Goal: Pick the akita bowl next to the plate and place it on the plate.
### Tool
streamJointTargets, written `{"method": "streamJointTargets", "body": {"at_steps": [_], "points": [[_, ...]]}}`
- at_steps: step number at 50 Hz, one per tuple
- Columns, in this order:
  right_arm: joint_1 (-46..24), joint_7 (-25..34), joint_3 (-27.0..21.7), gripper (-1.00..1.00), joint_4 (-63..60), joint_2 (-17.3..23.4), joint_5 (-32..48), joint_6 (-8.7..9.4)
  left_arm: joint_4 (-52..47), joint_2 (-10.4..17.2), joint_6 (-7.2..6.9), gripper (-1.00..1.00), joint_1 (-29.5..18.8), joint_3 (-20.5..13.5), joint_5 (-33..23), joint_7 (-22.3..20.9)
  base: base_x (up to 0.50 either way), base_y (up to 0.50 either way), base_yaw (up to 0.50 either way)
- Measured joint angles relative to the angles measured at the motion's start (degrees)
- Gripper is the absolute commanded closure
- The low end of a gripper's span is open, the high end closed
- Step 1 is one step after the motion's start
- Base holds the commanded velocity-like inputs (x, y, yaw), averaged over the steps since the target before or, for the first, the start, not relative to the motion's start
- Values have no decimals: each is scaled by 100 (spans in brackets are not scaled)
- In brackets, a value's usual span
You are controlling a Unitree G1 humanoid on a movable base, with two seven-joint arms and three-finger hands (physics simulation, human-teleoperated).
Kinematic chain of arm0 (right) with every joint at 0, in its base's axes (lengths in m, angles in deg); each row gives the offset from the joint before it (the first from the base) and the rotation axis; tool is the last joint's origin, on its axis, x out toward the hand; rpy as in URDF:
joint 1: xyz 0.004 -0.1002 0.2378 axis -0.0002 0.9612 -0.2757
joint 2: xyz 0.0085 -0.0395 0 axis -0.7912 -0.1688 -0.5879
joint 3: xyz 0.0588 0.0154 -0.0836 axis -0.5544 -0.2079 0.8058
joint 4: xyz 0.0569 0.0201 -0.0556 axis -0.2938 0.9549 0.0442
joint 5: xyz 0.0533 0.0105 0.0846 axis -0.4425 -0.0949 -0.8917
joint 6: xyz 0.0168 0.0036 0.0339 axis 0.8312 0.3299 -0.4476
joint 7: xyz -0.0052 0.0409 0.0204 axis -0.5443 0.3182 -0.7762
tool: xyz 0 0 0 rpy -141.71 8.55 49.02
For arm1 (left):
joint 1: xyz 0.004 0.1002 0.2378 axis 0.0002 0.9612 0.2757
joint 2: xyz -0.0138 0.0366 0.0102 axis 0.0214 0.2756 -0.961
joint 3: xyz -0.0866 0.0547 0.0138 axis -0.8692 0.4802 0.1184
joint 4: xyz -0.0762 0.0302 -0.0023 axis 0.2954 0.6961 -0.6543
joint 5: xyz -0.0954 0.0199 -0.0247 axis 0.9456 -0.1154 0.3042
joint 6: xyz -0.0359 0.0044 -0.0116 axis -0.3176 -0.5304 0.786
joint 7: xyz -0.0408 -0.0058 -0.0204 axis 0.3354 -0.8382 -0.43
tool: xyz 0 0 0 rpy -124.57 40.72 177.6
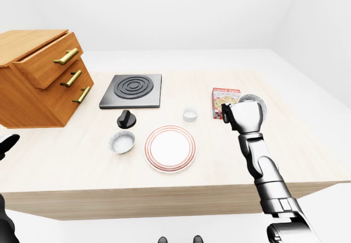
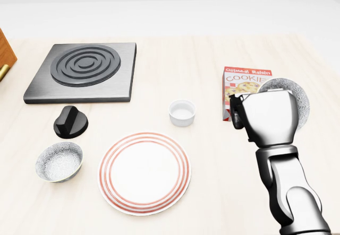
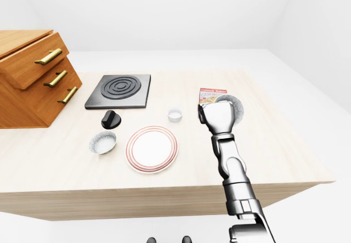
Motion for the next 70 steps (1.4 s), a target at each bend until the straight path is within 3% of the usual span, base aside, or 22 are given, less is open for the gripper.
{"method": "streamJointTargets", "body": {"at_steps": [3, 18, 35, 70], "points": [[-2, 204, 23, 100, -255, -50, 62, -73, 12, -1, 0, -100, -2, 4, -4, -4, 0, 0, 0], [-95, 1112, 277, 100, -963, -470, 382, -73, 45, -3, 0, -100, -9, 27, -15, -9, 0, 0, 0], [-342, 1635, 669, 100, -870, -937, 686, -73, 59, -3, 0, -100, -14, 42, -22, -8, 0, 0, 0], [-86, 1598, 1378, 100, -405, -1662, 1317, -73, 88, -20, 0, -100, -3, 53, -32, -34, 0, 0, 0]]}}
